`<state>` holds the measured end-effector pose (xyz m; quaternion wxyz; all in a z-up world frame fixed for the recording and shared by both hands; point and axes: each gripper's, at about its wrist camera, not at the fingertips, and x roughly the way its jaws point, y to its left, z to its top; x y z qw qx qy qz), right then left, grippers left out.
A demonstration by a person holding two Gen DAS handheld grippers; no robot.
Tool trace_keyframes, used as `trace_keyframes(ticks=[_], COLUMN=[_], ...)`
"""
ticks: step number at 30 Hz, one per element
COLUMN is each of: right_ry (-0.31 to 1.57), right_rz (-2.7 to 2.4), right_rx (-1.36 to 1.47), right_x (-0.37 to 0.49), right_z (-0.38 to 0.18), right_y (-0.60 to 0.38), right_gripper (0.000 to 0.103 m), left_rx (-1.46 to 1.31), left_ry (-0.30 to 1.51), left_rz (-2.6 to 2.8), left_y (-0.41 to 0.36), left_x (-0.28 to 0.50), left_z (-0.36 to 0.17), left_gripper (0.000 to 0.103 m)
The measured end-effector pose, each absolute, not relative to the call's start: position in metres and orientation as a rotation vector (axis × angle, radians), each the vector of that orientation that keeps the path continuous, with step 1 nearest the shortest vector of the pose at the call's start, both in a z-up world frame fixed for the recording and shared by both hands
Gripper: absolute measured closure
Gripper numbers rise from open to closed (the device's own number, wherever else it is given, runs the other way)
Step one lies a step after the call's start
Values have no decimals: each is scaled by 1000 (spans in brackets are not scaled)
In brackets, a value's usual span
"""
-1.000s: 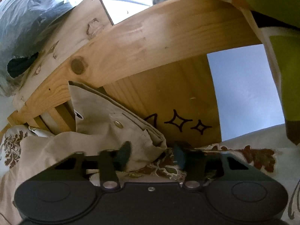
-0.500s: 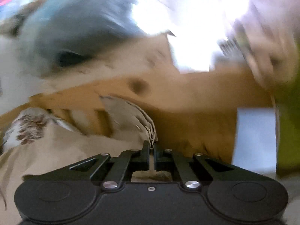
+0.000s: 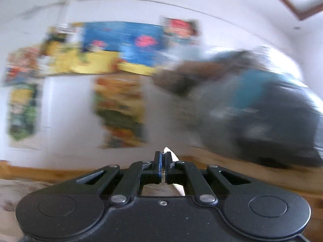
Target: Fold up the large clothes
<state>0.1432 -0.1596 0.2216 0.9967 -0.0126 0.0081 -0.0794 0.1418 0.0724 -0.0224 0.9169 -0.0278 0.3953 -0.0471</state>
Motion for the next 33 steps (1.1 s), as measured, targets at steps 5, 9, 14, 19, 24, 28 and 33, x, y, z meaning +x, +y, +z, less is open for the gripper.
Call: trace_keyframes(ticks=[5, 9, 14, 19, 24, 28, 33], right_ry=[94, 251, 460, 531, 498, 512, 574], right_rz=[62, 188, 316, 384, 180, -137, -380], right_rx=[-114, -178, -208, -146, -107, -104, 8], right_x=[189, 226, 240, 224, 197, 179, 171], right_z=[187, 131, 56, 26, 36, 37, 38], right_y=[-63, -11, 16, -9, -84, -158, -231], right_gripper=[102, 102, 95, 39, 14, 14, 16], left_rx=[-52, -4, 28, -8, -62, 19, 131], left_ry=[806, 789, 761, 668, 638, 668, 734], left_rz=[-56, -24, -9, -7, -54, -55, 14], left_y=[89, 100, 113, 112, 75, 29, -10], left_x=[139, 137, 149, 186, 247, 297, 344], left_z=[-21, -19, -15, -8, -13, -35, -73], left_gripper=[1, 1, 1, 1, 1, 1, 1])
